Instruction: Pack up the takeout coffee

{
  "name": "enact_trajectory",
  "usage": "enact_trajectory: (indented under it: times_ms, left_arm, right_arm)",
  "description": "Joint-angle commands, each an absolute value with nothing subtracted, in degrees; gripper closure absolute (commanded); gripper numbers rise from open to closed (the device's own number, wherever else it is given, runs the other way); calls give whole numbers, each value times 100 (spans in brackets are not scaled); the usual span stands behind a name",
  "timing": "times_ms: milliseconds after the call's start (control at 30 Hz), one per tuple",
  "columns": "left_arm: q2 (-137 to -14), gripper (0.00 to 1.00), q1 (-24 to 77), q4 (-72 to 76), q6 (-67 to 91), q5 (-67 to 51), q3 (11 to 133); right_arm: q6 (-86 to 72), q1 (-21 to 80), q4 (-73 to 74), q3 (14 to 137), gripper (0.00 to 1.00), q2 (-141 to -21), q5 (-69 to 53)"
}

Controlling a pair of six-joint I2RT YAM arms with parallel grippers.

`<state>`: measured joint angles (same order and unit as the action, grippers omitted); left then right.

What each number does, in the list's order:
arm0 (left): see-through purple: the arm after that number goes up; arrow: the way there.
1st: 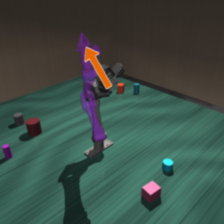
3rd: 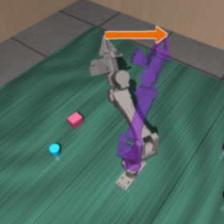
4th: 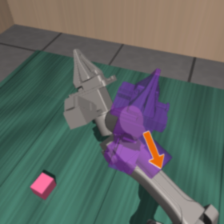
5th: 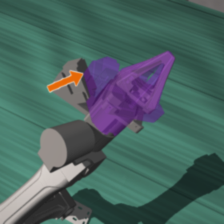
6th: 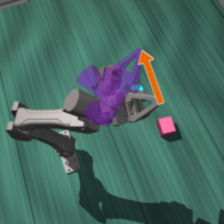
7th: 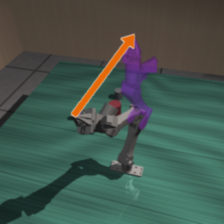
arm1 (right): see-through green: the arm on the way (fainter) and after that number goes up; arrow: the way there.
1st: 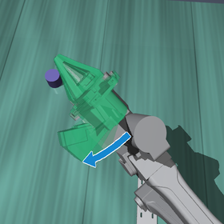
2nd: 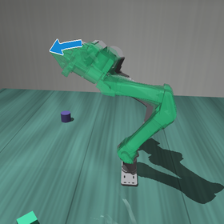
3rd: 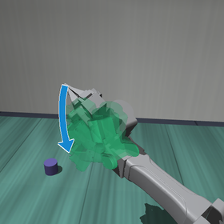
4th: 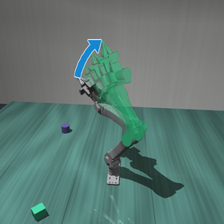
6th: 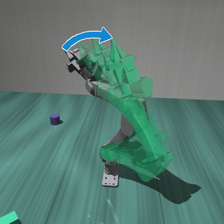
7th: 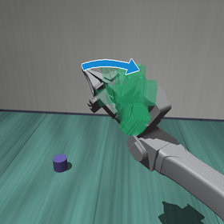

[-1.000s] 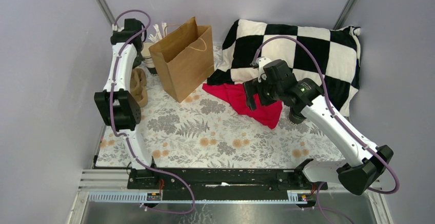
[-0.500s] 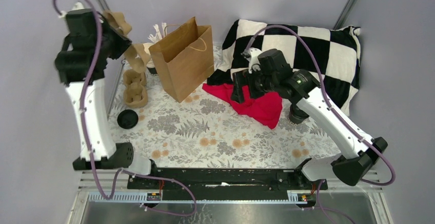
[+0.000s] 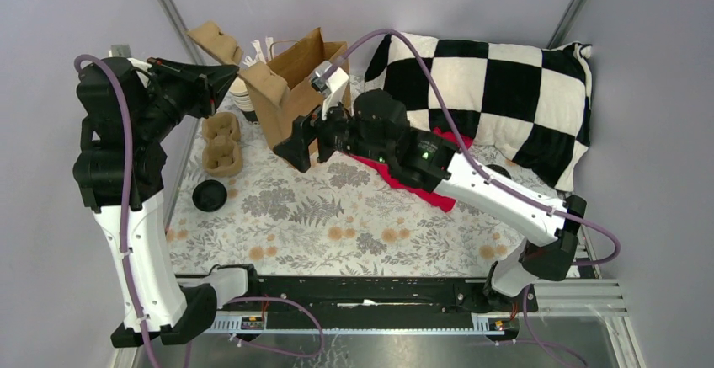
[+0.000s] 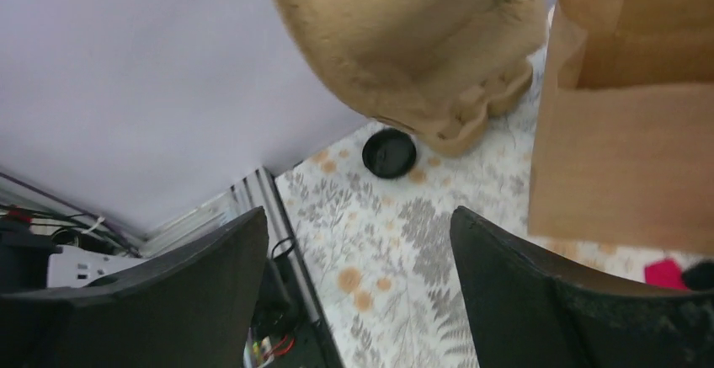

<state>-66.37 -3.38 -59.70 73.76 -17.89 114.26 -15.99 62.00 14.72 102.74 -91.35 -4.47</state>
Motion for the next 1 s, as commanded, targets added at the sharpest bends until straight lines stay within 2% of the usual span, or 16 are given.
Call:
enact_trajectory:
  times_ms: [0, 233, 333, 567, 733, 833, 967]
  left_arm:
    - [-6352, 100, -360, -5384, 8391, -2183, 11187]
    - [-5975, 100, -360, -4980, 8729, -2349, 10582]
    - [-5908, 100, -361, -4841, 8819, -2421, 10452]
    - [-5798, 100, -360, -4653, 8982, -2541, 10186]
    - [-5781, 100, -360, -4562, 9040, -2598, 10088]
    - [-5784, 100, -361, -4553, 9046, -2610, 10064]
    - [-5795, 100, -360, -4552, 9060, -2641, 10062]
  right_arm:
    - [-511, 6370, -863, 9367, 19, -8586, 123]
    - [866, 6398, -2399, 8340, 35, -7981, -303]
    - [1146, 6398, -2406, 8458, 42, -8076, -326]
    - [1496, 6398, -2604, 8687, 47, -8330, -484]
    - [1534, 6398, -2679, 8749, 57, -8447, -544]
    - [1568, 6398, -2676, 8752, 58, -8496, -545]
    - [1631, 6398, -2825, 8593, 52, -8478, -482]
